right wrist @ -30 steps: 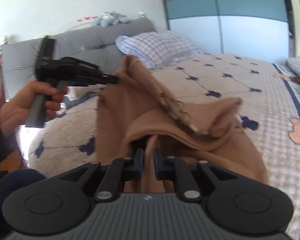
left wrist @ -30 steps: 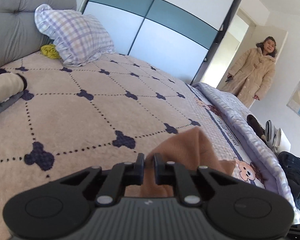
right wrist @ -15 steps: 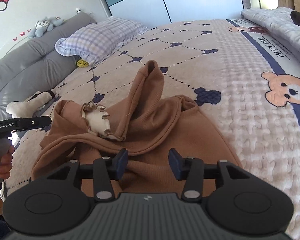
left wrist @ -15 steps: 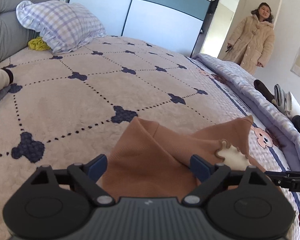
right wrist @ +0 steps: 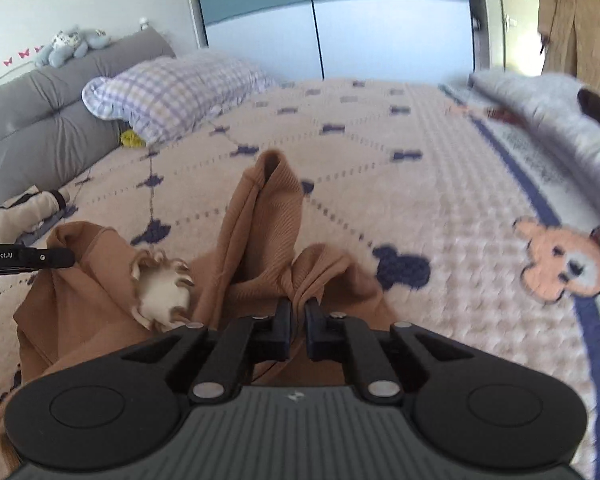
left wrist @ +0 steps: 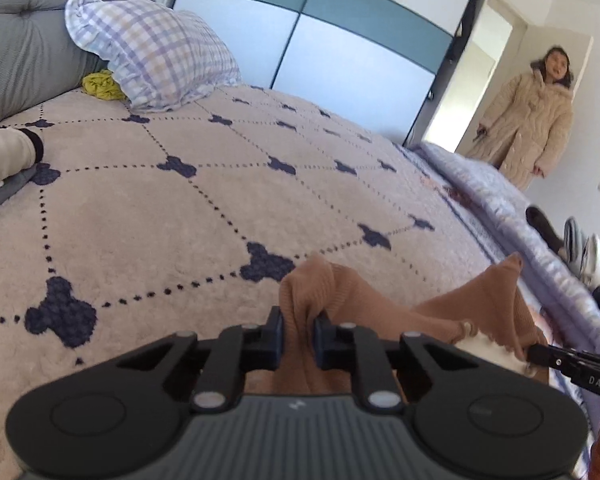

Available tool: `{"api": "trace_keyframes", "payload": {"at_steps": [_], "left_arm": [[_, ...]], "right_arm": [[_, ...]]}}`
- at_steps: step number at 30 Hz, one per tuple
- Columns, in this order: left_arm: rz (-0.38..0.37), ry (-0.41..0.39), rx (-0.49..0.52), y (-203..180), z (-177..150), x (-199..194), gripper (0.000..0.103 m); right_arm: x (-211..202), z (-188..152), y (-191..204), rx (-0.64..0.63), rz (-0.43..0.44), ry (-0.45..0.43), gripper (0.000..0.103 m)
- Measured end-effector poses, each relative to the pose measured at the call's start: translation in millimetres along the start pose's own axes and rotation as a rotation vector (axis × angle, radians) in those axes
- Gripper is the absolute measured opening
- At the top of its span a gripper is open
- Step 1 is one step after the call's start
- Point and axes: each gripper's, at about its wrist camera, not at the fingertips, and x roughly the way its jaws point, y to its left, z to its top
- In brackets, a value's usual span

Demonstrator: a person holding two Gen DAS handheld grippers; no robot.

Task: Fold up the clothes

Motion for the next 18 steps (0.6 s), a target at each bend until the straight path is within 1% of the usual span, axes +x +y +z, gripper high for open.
{"api": "trace_keyframes", "payload": {"at_steps": [4, 8, 12, 15, 18], "left_arm": [[-0.074, -0.120, -0.034, -13.2, 31.9, -51.5, 0.014], [-0.169, -0.257, -0.025, -36.2, 64.6, -118.5, 0.014], [-0.253, -0.382, 0.003, -59.9, 89.5, -193.3, 0.015], [-0.303, -0.481, 0.058, -78.4, 99.9, -256.0, 0.015], [-0.349, -0.585, 0.120, -95.9, 103.9, -319.1, 0.015]], "right_arm": [[-72.3, 44.2, 0.0, -0.098, -0.086, -0.200, 0.007], [-155.1, 88.5, -5.9, -0.167, -0.159, -0.400, 0.007], [-231.1, 109.5, -3.9, -0.248, -0.245, -0.555, 0.007], [-282.0, 116.7, -4.5, -0.253, -0.244, -0.642, 0.007], [-330.0, 117.4, 4.4, -0.245, -0.193, -0.718, 0.007]]}}
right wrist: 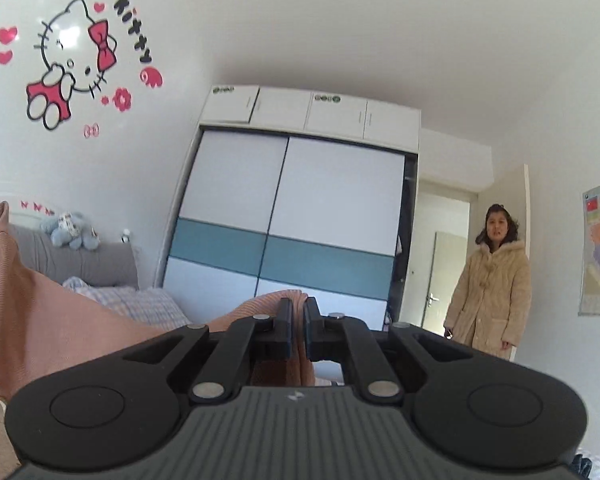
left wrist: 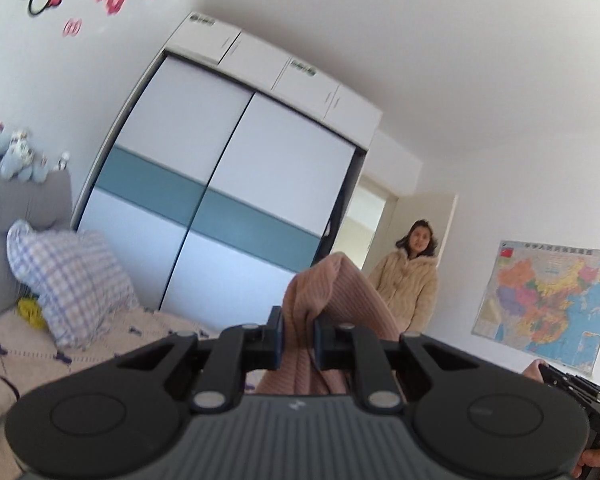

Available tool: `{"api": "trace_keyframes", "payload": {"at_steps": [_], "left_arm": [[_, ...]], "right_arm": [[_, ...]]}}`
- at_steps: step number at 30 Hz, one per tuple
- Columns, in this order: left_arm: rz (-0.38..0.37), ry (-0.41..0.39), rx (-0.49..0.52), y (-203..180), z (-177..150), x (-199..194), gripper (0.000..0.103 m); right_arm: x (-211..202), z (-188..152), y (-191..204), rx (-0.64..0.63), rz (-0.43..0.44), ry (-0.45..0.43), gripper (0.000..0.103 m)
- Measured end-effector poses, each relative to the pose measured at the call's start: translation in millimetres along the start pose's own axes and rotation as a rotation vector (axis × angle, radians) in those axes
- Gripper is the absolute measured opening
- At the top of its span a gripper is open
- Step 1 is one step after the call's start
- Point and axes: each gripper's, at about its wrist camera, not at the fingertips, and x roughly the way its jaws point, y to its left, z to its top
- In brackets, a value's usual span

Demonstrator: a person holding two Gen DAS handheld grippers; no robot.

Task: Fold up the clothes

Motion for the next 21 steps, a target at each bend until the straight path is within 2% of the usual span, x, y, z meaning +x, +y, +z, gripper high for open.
{"api": "trace_keyframes", "payload": {"at_steps": [2, 5, 7, 10, 13, 16, 17, 18, 19, 20, 21], "left_arm": [[-0.023, -0.058, 0.038, -17.3, 21.2, -22.5, 0.015], [-0.011, -0.105, 0.066, -29.4, 43.1, -38.0, 0.015], [0.002, -0.098, 0.062, -27.2, 48.3, -35.8, 0.015], [0.046, -0.039, 0.060, -13.3, 36.5, -9.4, 0.015], [0.112, 0.087, 0.027, 11.5, 5.2, 33.6, 0.015], [0.216, 0.243, 0.034, 53.2, -49.9, 104.7, 0.018], [0.245, 0.320, 0.026, 73.6, -74.3, 134.7, 0.021], [0.273, 0.403, 0.013, 95.7, -99.5, 166.0, 0.029], [0.300, 0.486, -0.001, 117.7, -124.7, 197.3, 0.046], [0.378, 0.588, -0.093, 147.4, -150.6, 219.0, 0.053], [0.471, 0.694, -0.209, 179.2, -176.7, 237.9, 0.052]], "right_arm": [[-19.9, 17.6, -1.3, 0.022, 0.032, -0.039, 0.007], [-40.3, 33.5, -4.4, 0.076, 0.093, -0.073, 0.007], [-45.7, 35.1, -8.0, 0.097, 0.125, -0.079, 0.007], [-42.8, 19.6, -0.9, 0.106, 0.139, -0.053, 0.008], [-14.0, -17.5, 2.8, 0.104, 0.117, 0.048, 0.008], [38.2, -73.3, 1.4, 0.154, 0.098, 0.210, 0.008], [60.2, -95.4, 1.2, 0.168, 0.084, 0.272, 0.008], [87.4, -122.0, 0.6, 0.193, 0.063, 0.350, 0.008], [116.6, -150.4, -0.2, 0.223, 0.040, 0.435, 0.009], [146.8, -183.3, -1.3, 0.235, 0.004, 0.545, 0.010], [177.4, -217.9, -2.5, 0.240, -0.037, 0.664, 0.014]]}}
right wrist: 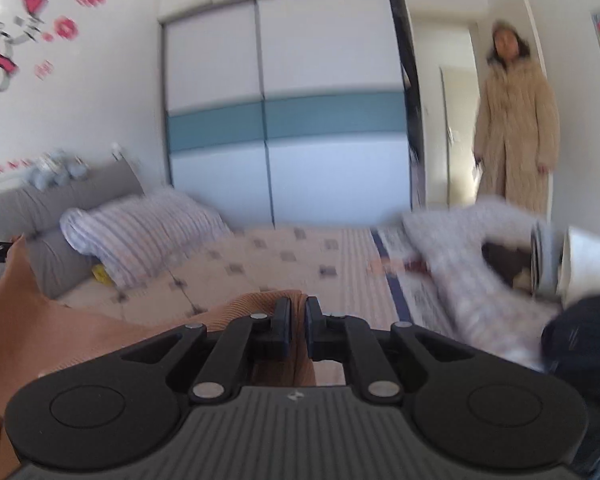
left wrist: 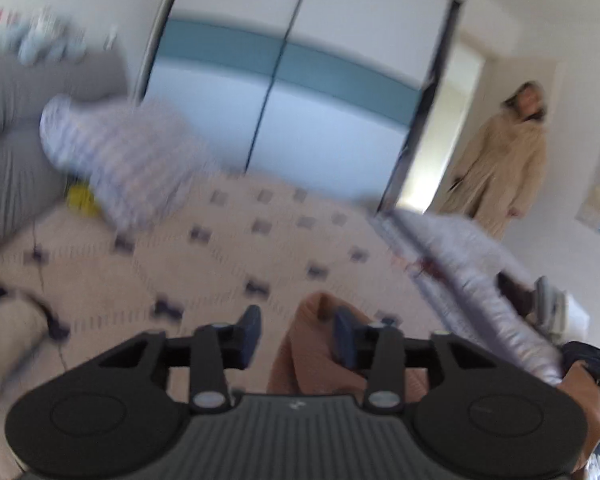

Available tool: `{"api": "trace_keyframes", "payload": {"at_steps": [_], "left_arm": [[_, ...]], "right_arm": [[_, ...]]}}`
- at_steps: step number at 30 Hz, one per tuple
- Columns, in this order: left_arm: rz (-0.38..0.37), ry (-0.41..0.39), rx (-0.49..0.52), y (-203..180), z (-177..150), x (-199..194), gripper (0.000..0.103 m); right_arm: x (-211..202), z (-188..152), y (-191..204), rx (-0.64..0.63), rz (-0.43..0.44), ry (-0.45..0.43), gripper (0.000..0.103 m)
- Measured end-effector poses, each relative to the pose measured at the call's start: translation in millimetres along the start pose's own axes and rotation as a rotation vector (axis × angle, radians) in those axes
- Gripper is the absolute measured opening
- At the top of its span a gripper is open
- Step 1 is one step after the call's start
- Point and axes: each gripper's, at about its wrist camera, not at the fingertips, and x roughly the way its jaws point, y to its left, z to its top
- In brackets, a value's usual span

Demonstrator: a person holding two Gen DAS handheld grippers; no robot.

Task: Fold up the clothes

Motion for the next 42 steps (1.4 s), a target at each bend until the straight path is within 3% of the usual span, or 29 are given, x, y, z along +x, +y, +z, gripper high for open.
{"api": "trace_keyframes", "payload": {"at_steps": [1, 2, 3, 5, 7, 9, 13, 15, 16, 18, 20, 22, 23, 24, 25, 27, 30, 35, 38, 40, 42], "left_arm": [[0.037, 0.094, -0.095, 19.1, -4.6, 27.0, 0.050], [0.024, 0.108, -0.134, 32.3, -14.6, 35.0, 0.050], [-0.002, 0.101, -0.158, 43.9, -25.7, 38.7, 0.052], [-0.002, 0.081, -0.084, 48.8, -50.3, 28.8, 0.060], [0.003, 0.061, 0.005, 51.5, -75.2, 16.6, 0.065], [-0.017, 0.061, 0.076, 46.6, -95.7, 4.6, 0.068], [-0.111, 0.054, 0.219, 13.1, -127.2, -13.3, 0.073], [-0.105, 0.039, 0.338, -9.2, -140.1, -14.8, 0.089], [-0.071, 0.035, 0.410, -18.7, -148.1, -11.0, 0.092], [0.013, 0.071, 0.491, -27.9, -165.3, 1.3, 0.091], [0.038, 0.101, 0.518, -27.7, -177.5, 11.6, 0.083], [0.095, 0.119, 0.527, -24.7, -184.0, 23.1, 0.058], [0.116, 0.126, 0.514, -20.5, -183.0, 27.1, 0.025], [0.129, 0.131, 0.498, -15.9, -181.3, 30.1, 0.012], [0.142, 0.109, 0.485, -11.8, -174.1, 25.6, 0.009], [0.166, 0.050, 0.459, -4.0, -156.6, 12.1, 0.006], [0.211, -0.050, 0.413, 10.1, -125.4, -9.6, 0.006], [0.332, -0.156, 0.242, 59.1, -47.5, -32.6, 0.008], [0.404, -0.166, 0.214, 79.4, -41.1, -37.1, 0.030], [0.451, -0.171, 0.200, 92.4, -39.0, -39.8, 0.041], [0.464, -0.172, 0.182, 103.4, -43.7, -43.7, 0.042]], "right_arm": [[38.5, -14.9, -3.2, -0.008, -0.078, 0.119, 0.015], [74.3, -32.6, -5.8, -0.026, -0.167, 0.241, 0.015], [90.8, -48.8, -8.5, -0.036, -0.233, 0.294, 0.015], [87.9, -79.3, -21.1, -0.022, -0.233, 0.267, 0.021], [80.7, -107.2, -33.9, -0.030, -0.181, 0.266, 0.039], [70.1, -126.2, -36.8, -0.057, -0.188, 0.264, 0.039], [38.2, -128.7, -29.0, -0.113, -0.140, 0.149, 0.039], [26.4, -120.4, -12.7, -0.153, -0.099, 0.095, 0.043], [22.5, -120.9, -3.6, -0.193, -0.088, 0.098, 0.049], [15.8, -125.4, 15.2, -0.288, -0.072, 0.127, 0.053], [11.5, -133.4, 30.2, -0.375, -0.051, 0.162, 0.053], [21.4, -148.9, 30.1, -0.405, -0.042, 0.242, 0.048], [27.2, -156.8, 29.3, -0.417, -0.039, 0.285, 0.043], [33.9, -162.8, 26.4, -0.425, -0.057, 0.321, 0.021], [38.6, -166.8, 23.7, -0.435, -0.082, 0.336, 0.014], [36.0, -160.4, 17.7, -0.405, -0.091, 0.317, 0.010], [15.2, -127.6, 3.1, -0.317, -0.143, 0.199, 0.010], [-9.8, -59.9, -66.1, 0.053, -0.262, 0.025, 0.010], [5.3, -49.1, -110.3, 0.223, -0.395, 0.108, 0.015], [12.0, -56.9, -112.0, 0.179, -0.438, 0.144, 0.015], [9.6, -72.0, -106.9, 0.135, -0.425, 0.142, 0.017]]}}
